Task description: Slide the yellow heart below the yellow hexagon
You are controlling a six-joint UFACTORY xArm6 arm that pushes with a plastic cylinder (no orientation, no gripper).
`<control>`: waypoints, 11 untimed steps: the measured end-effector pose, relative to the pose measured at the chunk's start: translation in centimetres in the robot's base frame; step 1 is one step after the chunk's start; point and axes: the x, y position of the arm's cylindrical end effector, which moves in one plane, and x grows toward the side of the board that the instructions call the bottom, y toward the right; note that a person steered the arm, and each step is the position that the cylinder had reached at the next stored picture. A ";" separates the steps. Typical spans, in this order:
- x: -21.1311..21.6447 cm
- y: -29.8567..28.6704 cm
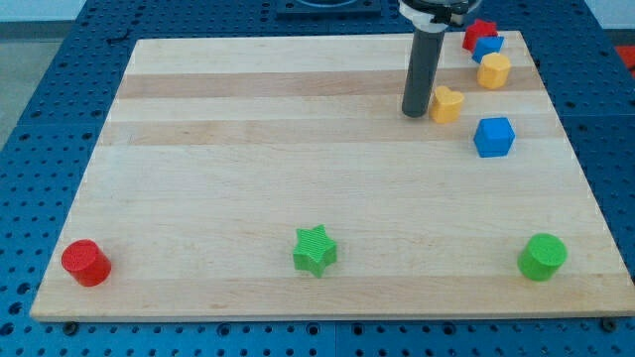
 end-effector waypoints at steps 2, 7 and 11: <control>-0.2 5.2; 0.7 5.3; 1.5 5.4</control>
